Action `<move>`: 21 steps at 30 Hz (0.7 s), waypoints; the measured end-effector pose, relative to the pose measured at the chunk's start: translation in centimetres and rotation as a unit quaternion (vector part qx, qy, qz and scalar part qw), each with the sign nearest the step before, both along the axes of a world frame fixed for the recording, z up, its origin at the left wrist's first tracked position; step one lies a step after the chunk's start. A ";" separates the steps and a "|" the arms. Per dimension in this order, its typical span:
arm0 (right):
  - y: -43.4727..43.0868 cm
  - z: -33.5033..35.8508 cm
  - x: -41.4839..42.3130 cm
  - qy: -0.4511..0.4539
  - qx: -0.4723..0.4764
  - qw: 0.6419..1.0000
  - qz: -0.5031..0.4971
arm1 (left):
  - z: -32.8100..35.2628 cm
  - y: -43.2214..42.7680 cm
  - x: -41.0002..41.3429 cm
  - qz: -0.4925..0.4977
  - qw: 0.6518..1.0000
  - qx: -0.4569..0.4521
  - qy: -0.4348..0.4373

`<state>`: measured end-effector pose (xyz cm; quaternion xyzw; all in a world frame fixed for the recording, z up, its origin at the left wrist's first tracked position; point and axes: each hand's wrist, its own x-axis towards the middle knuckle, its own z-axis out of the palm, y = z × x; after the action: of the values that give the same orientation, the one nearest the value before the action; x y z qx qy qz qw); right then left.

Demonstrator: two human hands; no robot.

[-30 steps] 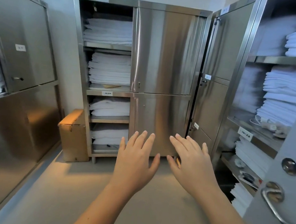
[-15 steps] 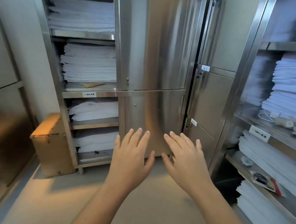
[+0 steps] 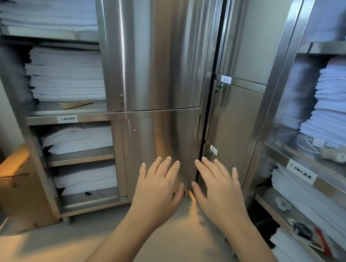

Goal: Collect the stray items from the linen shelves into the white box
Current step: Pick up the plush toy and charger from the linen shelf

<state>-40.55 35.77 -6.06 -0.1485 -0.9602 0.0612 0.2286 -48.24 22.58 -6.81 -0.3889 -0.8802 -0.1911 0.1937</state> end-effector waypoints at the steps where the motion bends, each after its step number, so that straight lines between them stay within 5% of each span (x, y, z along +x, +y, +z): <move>1: 1.6 0.2 -0.6 0.006 -0.001 1.000 -0.005 | 0.4 1.8 -0.8 -0.001 1.000 -0.003 0.005; 21: 25.1 -2.1 0.3 -0.047 -0.024 0.974 -0.218 | -2.1 30.1 -4.3 -0.223 0.974 0.004 -0.027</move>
<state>-40.23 60.84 -8.19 -0.3626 -0.9126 0.0259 0.1871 -52.52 52.63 -8.86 -0.5697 -0.7751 -0.2436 0.1240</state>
